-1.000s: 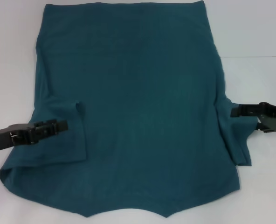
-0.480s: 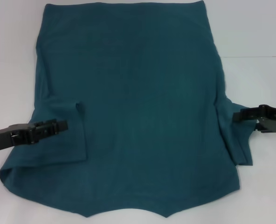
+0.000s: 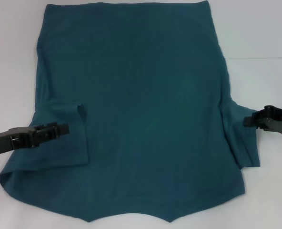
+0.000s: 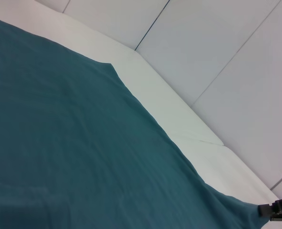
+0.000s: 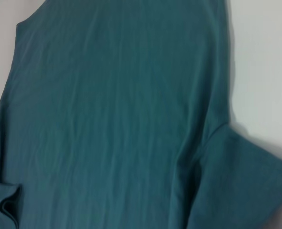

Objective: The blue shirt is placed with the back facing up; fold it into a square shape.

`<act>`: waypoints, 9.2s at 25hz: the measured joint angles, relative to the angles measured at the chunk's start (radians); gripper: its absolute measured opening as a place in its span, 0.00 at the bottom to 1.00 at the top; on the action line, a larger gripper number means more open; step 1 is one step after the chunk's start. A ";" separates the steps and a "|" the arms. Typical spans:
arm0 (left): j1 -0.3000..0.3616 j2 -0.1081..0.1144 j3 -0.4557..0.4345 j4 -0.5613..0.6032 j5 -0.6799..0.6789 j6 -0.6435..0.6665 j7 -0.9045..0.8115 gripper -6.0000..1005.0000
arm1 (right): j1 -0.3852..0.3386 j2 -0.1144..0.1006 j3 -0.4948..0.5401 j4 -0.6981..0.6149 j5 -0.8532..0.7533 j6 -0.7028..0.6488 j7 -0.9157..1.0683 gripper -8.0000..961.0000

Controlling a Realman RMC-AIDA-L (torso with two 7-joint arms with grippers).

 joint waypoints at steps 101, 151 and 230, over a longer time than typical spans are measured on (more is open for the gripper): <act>0.003 -0.005 -0.006 0.002 -0.025 -0.010 -0.091 0.51 | 0.182 -0.064 -0.071 -0.152 -0.218 -0.088 0.111 0.03; 0.004 -0.006 -0.006 0.000 -0.051 -0.054 -0.090 0.51 | 0.206 -0.018 -0.100 -0.070 -0.148 -0.117 0.073 0.65; -0.012 0.005 -0.006 -0.024 -0.086 -0.090 -0.102 0.51 | 0.138 0.088 -0.193 -0.262 -0.255 -0.126 -0.266 0.05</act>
